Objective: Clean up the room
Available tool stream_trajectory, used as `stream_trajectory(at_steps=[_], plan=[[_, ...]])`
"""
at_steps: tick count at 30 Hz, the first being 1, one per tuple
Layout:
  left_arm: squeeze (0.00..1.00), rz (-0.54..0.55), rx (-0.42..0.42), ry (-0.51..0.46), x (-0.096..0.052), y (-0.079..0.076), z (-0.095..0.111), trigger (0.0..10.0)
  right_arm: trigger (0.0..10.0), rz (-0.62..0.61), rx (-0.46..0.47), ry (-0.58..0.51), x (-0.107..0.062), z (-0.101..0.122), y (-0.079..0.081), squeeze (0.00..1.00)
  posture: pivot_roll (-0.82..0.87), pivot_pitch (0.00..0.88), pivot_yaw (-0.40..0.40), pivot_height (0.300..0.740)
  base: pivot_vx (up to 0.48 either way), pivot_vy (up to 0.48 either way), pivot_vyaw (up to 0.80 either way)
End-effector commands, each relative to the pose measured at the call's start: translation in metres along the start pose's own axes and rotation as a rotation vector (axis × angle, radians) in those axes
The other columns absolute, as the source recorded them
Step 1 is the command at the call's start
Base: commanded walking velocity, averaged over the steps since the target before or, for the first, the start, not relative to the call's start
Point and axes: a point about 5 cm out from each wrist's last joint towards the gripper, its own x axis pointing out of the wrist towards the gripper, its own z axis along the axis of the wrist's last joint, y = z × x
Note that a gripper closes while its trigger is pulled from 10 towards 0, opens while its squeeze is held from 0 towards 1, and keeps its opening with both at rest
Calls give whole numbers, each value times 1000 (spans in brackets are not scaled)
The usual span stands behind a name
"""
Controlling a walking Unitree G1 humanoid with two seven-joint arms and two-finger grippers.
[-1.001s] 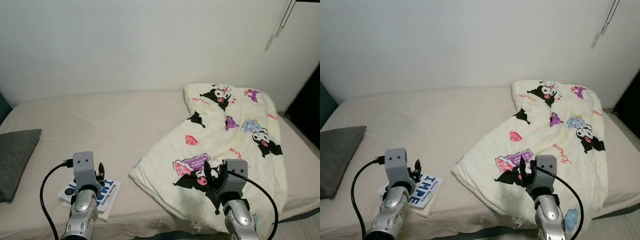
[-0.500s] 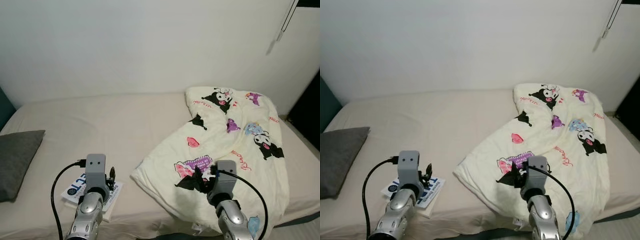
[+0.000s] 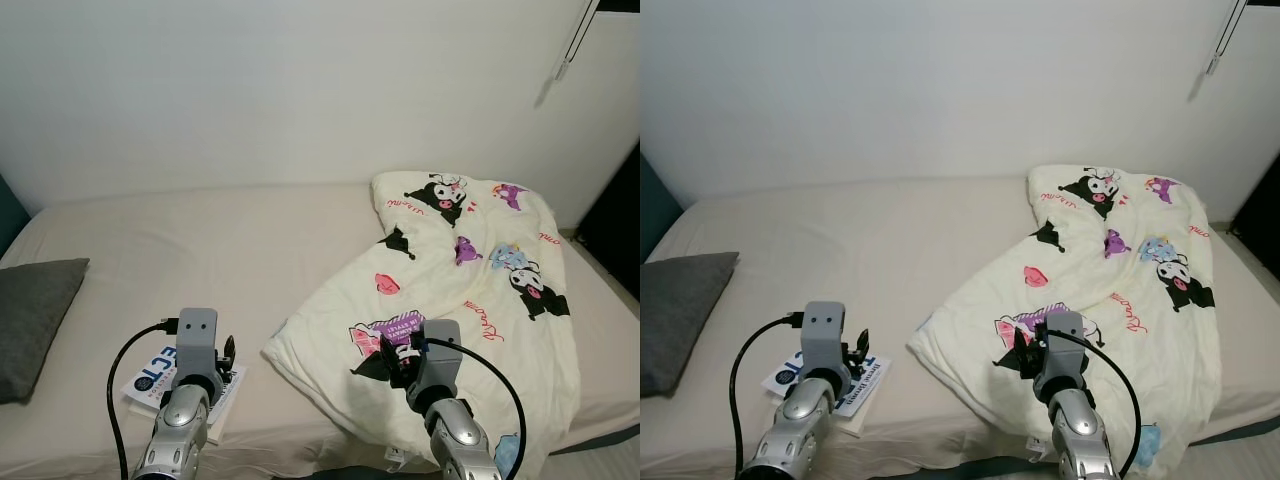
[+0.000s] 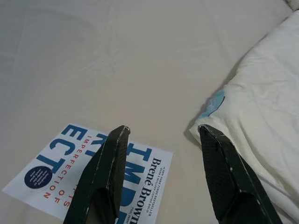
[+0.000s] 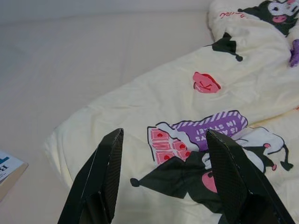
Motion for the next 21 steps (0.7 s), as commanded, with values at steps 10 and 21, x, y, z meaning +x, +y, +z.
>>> stream_trajectory(at_steps=[10,21], plan=[[0,17,-15,27,-1,0,-3,10000,10000,-4,3,38,-1,-6,-1,0,26,108,2,740,0,0,0],[0,19,-7,31,0,1,-2,10000,10000,-3,2,52,-2,-8,-1,0,23,112,4,740,0,0,0]])
